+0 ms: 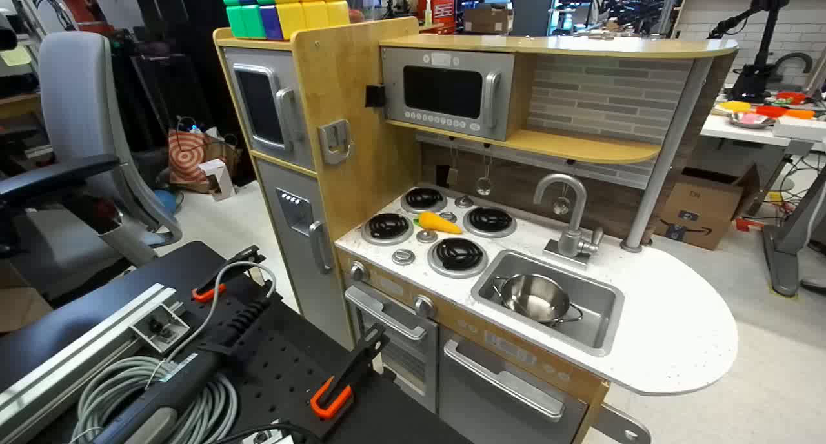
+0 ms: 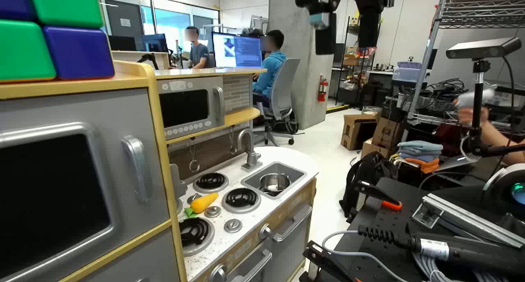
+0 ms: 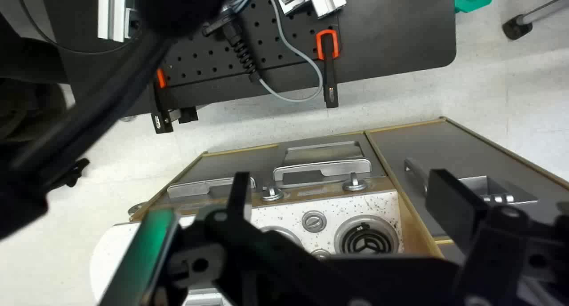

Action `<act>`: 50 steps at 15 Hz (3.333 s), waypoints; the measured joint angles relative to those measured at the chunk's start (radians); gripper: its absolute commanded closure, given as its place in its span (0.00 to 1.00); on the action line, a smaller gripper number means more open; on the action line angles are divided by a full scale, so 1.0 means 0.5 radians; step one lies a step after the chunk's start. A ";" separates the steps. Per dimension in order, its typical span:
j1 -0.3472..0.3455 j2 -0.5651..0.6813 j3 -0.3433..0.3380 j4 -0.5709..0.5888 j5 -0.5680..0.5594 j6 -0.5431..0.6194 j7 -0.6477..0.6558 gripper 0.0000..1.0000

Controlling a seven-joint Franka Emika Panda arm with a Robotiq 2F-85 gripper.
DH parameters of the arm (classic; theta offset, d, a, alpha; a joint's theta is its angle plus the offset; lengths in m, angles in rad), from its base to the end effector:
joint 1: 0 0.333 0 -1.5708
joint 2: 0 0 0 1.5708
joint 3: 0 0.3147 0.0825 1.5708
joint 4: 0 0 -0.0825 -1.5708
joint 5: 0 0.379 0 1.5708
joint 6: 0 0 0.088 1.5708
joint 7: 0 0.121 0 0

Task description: Put the carrot plush toy inside the pot in the sink

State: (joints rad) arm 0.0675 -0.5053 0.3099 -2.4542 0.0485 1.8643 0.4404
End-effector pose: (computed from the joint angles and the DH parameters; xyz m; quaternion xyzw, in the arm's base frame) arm 0.3533 0.1481 0.4475 0.9954 -0.0618 -0.0283 0.0670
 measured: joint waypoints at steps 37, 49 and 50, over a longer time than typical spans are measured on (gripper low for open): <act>0.255 2.336 -0.797 1.267 -0.513 1.202 1.552 0.00; 0.661 3.113 -1.361 1.616 -0.593 2.129 1.616 0.00; 0.685 3.163 -1.393 1.659 -0.586 2.152 1.616 0.00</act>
State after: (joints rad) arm 0.4100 1.0765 -0.3868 -1.6249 -0.2445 2.9402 1.2485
